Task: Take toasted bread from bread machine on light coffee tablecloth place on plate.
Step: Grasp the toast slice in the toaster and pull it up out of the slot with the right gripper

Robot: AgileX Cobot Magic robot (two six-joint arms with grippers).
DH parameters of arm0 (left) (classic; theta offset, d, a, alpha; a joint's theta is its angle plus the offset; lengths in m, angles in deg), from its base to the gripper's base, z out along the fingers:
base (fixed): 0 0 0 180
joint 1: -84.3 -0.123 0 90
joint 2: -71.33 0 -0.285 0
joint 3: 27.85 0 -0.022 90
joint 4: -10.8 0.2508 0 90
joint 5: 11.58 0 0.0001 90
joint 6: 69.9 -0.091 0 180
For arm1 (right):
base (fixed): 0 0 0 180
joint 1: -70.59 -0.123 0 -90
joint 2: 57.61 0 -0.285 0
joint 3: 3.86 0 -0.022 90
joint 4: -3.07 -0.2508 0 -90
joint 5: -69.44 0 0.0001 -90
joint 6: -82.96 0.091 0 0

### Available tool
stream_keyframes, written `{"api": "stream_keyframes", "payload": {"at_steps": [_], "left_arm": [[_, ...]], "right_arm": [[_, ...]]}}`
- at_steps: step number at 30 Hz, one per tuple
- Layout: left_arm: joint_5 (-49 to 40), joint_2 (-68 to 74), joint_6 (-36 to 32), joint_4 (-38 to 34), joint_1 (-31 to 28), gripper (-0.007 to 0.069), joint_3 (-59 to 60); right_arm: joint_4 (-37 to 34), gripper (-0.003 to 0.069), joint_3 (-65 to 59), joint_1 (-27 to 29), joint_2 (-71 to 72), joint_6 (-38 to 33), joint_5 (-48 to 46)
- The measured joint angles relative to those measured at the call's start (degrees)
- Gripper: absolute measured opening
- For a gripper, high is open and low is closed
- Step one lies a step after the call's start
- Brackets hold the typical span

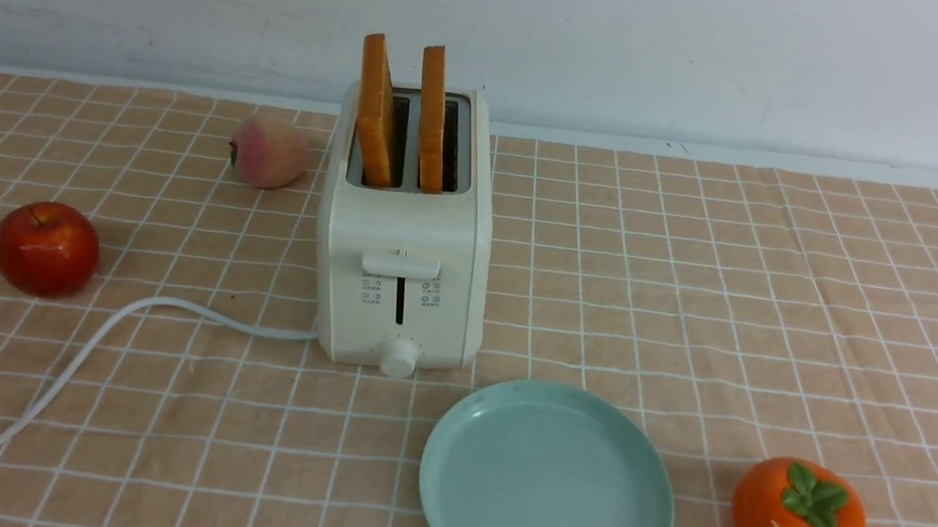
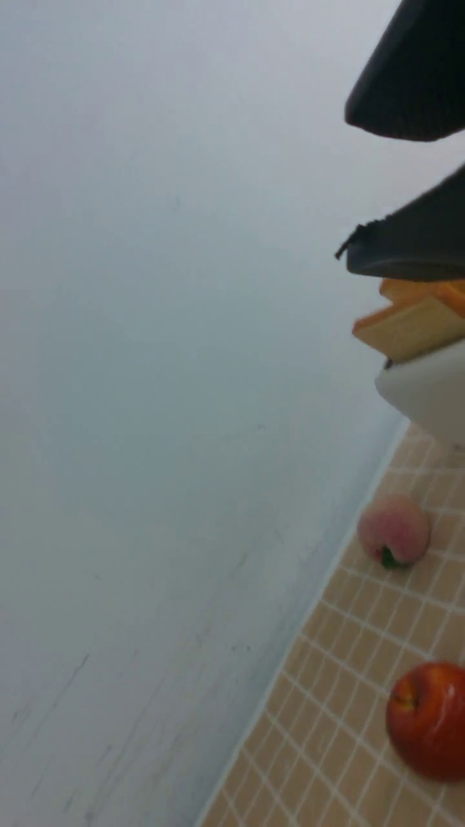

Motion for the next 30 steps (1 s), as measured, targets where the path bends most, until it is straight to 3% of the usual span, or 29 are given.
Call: {"api": "stream_keyframes", "payload": {"at_steps": [3, 9, 14, 20, 25, 30], "left_arm": [[-12.12, 8.30, -4.96, 1.88, 0.00, 0.0238, -7.65], [-22.74, 20.86, -7.85, 2.22, 0.00, 0.0238, -10.51], [-28.51, 26.22, -7.99, -0.05, 0.00, 0.0238, -10.51], [-33.31, 29.41, -8.14, -5.57, 2.82, 0.0238, -10.51], [-31.90, 29.44, -8.19, -8.15, 8.30, 0.0238, -10.58], [-27.16, 30.92, -8.19, -11.05, 11.36, 0.0238, -10.58]], "right_arm": [[2.07, 0.0240, 6.45, 0.00, -8.39, -0.36, -9.24], [6.08, 0.0240, 7.52, 0.00, -19.53, -2.02, -15.91], [2.63, 0.0240, 7.17, -1.77, -24.35, -2.41, -15.25], [-4.14, 0.0240, 8.31, -8.45, -35.29, -3.51, -19.49], [-10.43, 0.0240, 18.60, -16.27, -50.16, -16.96, -32.08], [-17.30, 0.0240, 34.74, -18.22, -62.29, -26.91, -40.27]]}}
